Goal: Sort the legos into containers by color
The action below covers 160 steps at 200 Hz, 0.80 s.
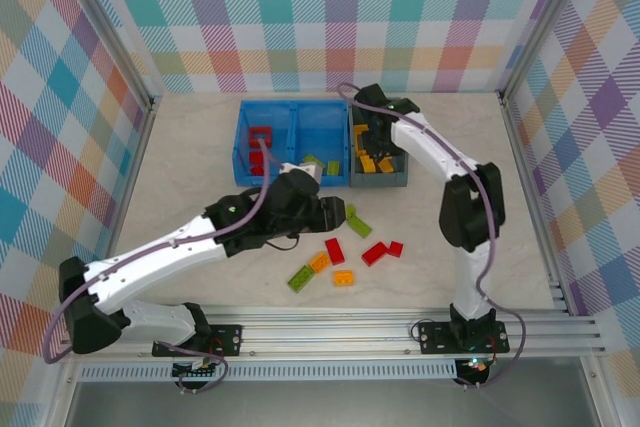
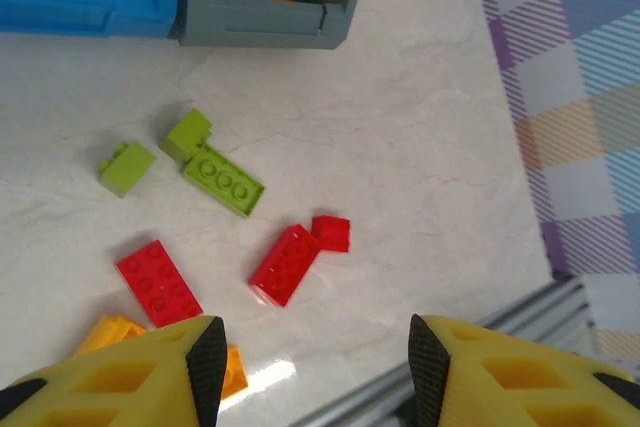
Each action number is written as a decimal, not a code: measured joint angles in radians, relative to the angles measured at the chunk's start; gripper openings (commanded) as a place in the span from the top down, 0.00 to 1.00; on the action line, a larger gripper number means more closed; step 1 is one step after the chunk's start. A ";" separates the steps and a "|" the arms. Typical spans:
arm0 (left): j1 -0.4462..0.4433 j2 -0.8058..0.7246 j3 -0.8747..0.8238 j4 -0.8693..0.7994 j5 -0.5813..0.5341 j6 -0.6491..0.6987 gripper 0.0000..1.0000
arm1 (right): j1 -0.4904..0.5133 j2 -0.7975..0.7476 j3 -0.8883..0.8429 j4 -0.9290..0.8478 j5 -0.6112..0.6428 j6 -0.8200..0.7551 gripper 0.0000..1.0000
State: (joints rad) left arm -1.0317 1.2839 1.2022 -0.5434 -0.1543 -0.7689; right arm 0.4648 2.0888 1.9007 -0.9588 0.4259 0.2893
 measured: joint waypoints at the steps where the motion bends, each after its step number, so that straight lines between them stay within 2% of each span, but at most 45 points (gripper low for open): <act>1: -0.002 0.003 0.000 0.004 -0.005 0.000 0.47 | -0.001 0.005 0.005 -0.001 0.002 0.000 0.68; 44: -0.028 0.056 0.032 0.061 -0.102 0.033 0.47 | -0.019 0.241 0.275 -0.093 0.085 0.026 0.66; 81: -0.033 0.058 0.051 0.079 -0.130 0.056 0.47 | -0.021 0.317 0.355 -0.137 0.137 0.041 0.63; 90: -0.033 0.058 0.051 0.079 -0.133 0.059 0.47 | -0.021 0.326 0.367 -0.145 0.143 0.045 0.59; 112: -0.033 0.058 0.051 0.078 -0.135 0.060 0.46 | -0.021 0.351 0.412 -0.164 0.143 0.052 0.42; 123: -0.033 0.057 0.051 0.076 -0.135 0.061 0.45 | -0.021 0.357 0.425 -0.166 0.142 0.056 0.37; 160: -0.033 0.051 0.035 0.071 -0.128 0.064 0.45 | -0.016 0.352 0.429 -0.168 0.117 0.056 0.37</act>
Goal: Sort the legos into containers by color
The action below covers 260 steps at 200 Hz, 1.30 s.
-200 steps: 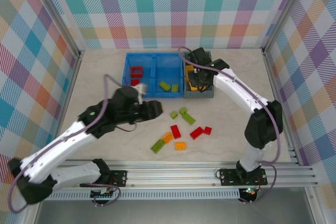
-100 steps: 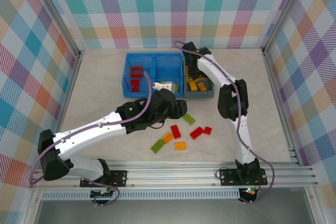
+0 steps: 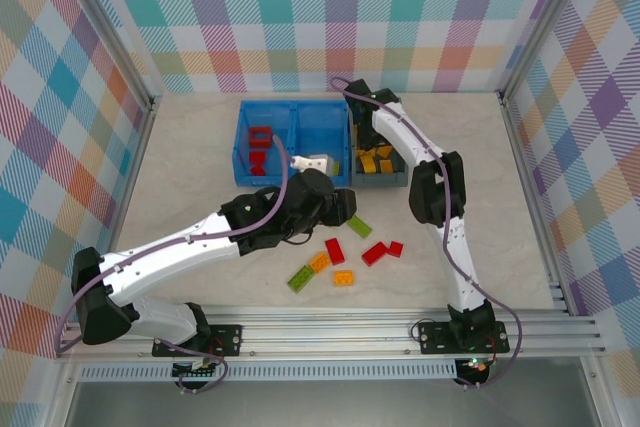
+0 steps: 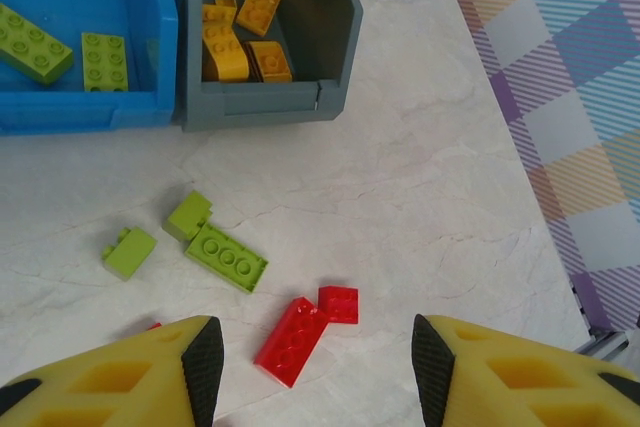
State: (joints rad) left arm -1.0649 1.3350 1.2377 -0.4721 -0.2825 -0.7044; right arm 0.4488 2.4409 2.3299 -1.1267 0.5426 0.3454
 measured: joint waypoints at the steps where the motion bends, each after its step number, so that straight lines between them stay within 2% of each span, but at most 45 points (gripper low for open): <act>1: 0.000 -0.001 -0.002 0.000 0.001 0.000 0.45 | 0.000 0.000 0.000 0.000 -0.001 0.000 0.37; 35: -0.002 -0.003 -0.037 -0.035 0.016 0.018 0.41 | 0.025 -0.094 -0.004 0.002 -0.051 0.003 0.39; 70: -0.002 0.054 -0.039 -0.105 0.021 0.001 0.35 | 0.071 -0.359 -0.062 0.027 -0.116 0.014 0.39; 91: -0.002 0.143 -0.039 -0.136 0.024 -0.035 0.33 | 0.107 -0.611 -0.254 0.082 -0.168 0.021 0.38; 107: -0.001 0.208 -0.039 -0.162 0.032 -0.059 0.33 | 0.130 -0.739 -0.325 0.087 -0.206 0.025 0.35; 112: 0.000 0.227 -0.030 -0.179 0.036 -0.074 0.33 | 0.140 -0.808 -0.425 0.184 -0.238 0.024 0.33; 118: 0.003 0.260 -0.018 -0.186 0.042 -0.094 0.33 | 0.149 -0.900 -0.550 0.220 -0.274 0.024 0.31; 131: 0.011 0.331 0.004 -0.189 0.056 -0.126 0.33 | 0.161 -1.077 -0.772 0.214 -0.366 0.027 0.25; 147: 0.021 0.399 0.013 -0.194 0.067 -0.158 0.32 | 0.181 -1.264 -0.962 0.219 -0.503 0.027 0.17; 165: 0.037 0.447 0.013 -0.204 0.085 -0.183 0.32 | 0.207 -1.439 -1.094 0.230 -0.639 0.031 0.15; 186: 0.055 0.489 0.023 -0.203 0.105 -0.206 0.32 | 0.223 -1.604 -1.171 0.232 -0.745 0.055 0.15; 221: 0.062 0.539 0.030 -0.173 0.114 -0.230 0.34 | 0.223 -1.763 -1.212 0.227 -0.811 0.105 0.14; 260: 0.063 0.602 0.088 -0.174 0.117 -0.233 0.46 | 0.223 -1.761 -1.212 0.222 -0.829 0.127 0.14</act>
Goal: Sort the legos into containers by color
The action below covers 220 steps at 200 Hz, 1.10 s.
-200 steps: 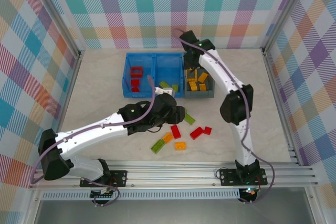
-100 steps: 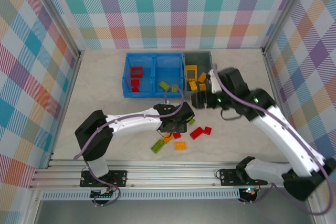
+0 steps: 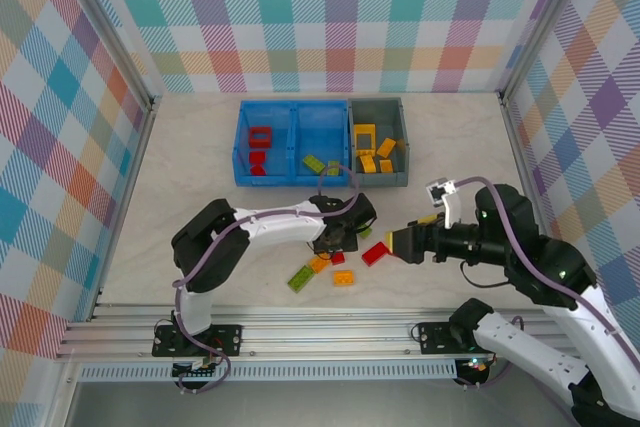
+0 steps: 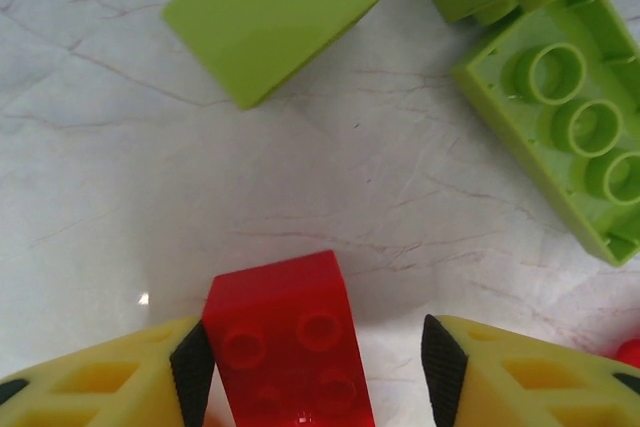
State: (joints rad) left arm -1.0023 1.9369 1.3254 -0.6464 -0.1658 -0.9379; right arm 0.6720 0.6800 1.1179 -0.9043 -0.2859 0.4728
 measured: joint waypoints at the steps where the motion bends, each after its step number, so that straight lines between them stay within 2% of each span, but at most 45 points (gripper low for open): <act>1: 0.000 0.001 0.001 0.000 0.000 -0.002 0.46 | 0.000 0.002 0.000 0.000 0.000 0.000 0.14; 97: -0.010 0.047 0.040 -0.016 -0.004 -0.004 0.74 | 0.000 0.044 0.000 -0.014 0.016 0.014 0.15; 140: -0.011 0.038 0.051 -0.041 -0.057 0.016 0.76 | 0.000 0.044 0.000 -0.004 -0.011 0.011 0.16; 162: 0.001 -0.042 0.057 -0.086 -0.103 0.041 0.76 | 0.000 0.053 0.001 0.026 -0.057 0.006 0.16; 190: 0.089 -0.242 0.060 -0.124 -0.132 0.093 0.76 | 0.000 0.126 0.033 0.063 -0.098 -0.017 0.18; 220: 0.304 -0.394 0.065 -0.149 -0.130 0.196 0.76 | 0.056 0.247 0.055 0.142 -0.099 -0.044 0.18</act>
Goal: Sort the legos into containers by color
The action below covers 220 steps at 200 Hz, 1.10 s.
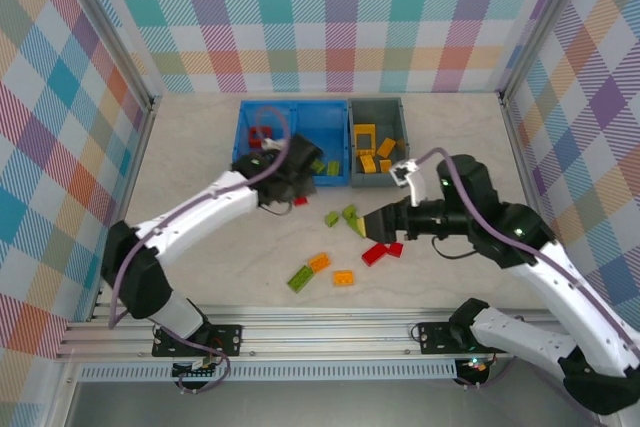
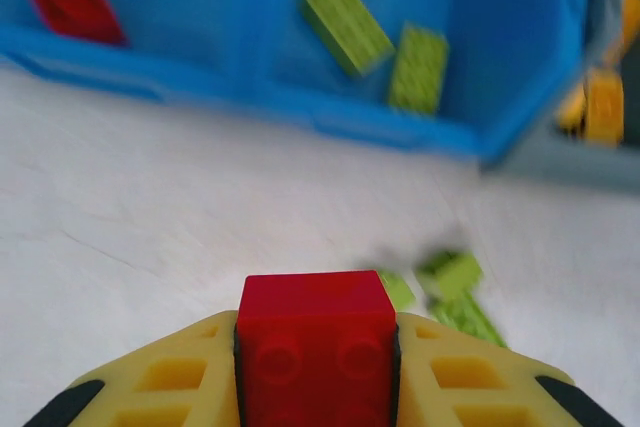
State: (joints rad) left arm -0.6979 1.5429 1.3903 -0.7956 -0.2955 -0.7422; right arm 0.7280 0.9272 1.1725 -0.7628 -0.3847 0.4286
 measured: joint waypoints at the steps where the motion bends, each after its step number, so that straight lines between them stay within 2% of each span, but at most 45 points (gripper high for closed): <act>1: 0.011 -0.003 0.000 0.000 0.003 0.003 0.76 | 0.006 0.006 0.000 0.005 0.002 0.000 0.18; 32: 0.235 0.026 0.021 -0.002 0.042 0.152 0.76 | 0.165 0.168 0.004 0.124 0.069 -0.027 0.18; 62: 0.334 0.184 0.134 0.018 0.103 0.271 0.76 | 0.309 0.324 0.014 0.272 0.224 -0.045 0.18; 96: 0.370 0.381 0.276 0.040 0.154 0.349 0.75 | 0.350 0.414 0.015 0.389 0.346 -0.045 0.18; 131: 0.380 0.517 0.375 0.039 0.175 0.373 0.74 | 0.354 0.426 0.015 0.432 0.393 -0.041 0.18; 149: 0.383 0.545 0.380 0.037 0.176 0.373 0.69 | 0.356 0.426 0.015 0.434 0.403 -0.038 0.17; 173: 0.388 0.560 0.380 0.037 0.184 0.379 0.52 | 0.356 0.426 0.015 0.434 0.412 -0.028 0.17; 220: 0.389 0.547 0.380 0.027 0.202 0.377 0.45 | 0.356 0.426 0.014 0.423 0.428 -0.026 0.17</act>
State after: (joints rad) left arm -0.3084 2.0899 1.7699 -0.7681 -0.0933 -0.3656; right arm 1.0843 1.3533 1.1870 -0.3393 0.0437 0.4030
